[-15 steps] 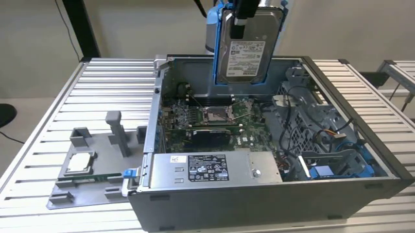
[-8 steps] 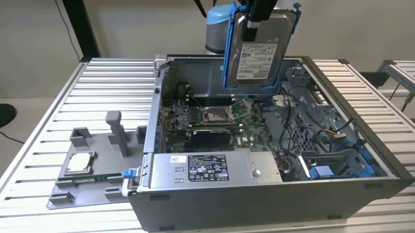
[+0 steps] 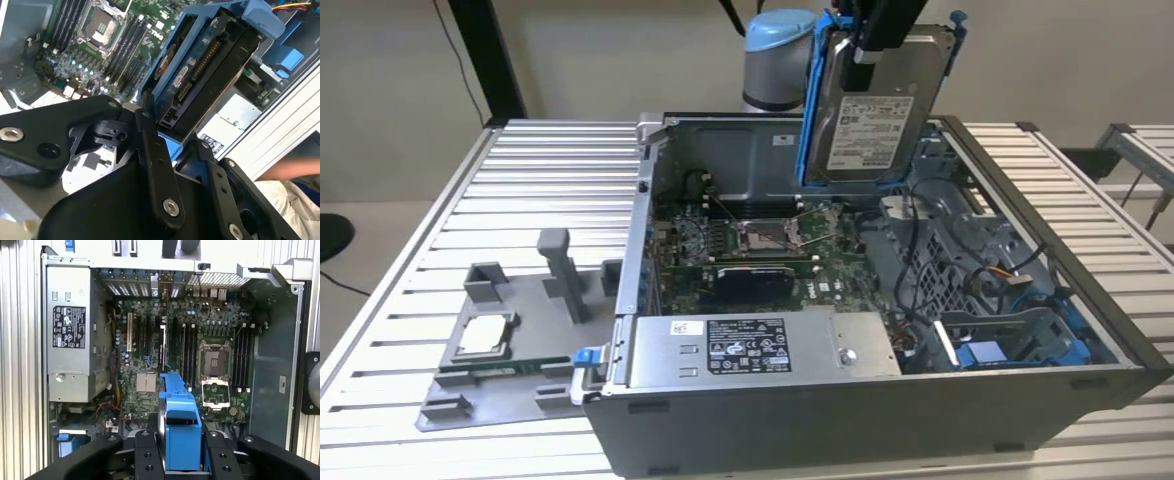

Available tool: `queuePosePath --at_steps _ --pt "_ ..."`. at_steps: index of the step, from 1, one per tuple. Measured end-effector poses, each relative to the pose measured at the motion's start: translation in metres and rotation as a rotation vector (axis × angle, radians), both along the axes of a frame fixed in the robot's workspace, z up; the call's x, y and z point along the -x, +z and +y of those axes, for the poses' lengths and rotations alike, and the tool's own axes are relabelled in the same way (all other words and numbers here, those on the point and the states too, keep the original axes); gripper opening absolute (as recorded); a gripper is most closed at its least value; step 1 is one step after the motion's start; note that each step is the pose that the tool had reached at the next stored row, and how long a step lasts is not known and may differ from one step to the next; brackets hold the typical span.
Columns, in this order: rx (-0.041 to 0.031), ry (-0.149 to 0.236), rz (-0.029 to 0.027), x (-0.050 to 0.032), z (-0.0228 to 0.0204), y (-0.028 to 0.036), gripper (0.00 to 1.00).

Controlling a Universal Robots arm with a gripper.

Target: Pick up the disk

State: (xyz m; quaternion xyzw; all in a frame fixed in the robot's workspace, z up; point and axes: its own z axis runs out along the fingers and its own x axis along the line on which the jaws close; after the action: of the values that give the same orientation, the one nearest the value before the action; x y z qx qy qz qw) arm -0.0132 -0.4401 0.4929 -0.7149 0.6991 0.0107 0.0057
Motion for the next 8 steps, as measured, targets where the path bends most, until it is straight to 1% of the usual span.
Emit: queuePosePath --at_steps 4,8 --pt "0.0 0.0 0.0 -0.0096 -0.0059 -0.0001 0.0" --pt "-0.0001 0.0 0.0 -0.0185 -0.0134 -0.0003 0.0"
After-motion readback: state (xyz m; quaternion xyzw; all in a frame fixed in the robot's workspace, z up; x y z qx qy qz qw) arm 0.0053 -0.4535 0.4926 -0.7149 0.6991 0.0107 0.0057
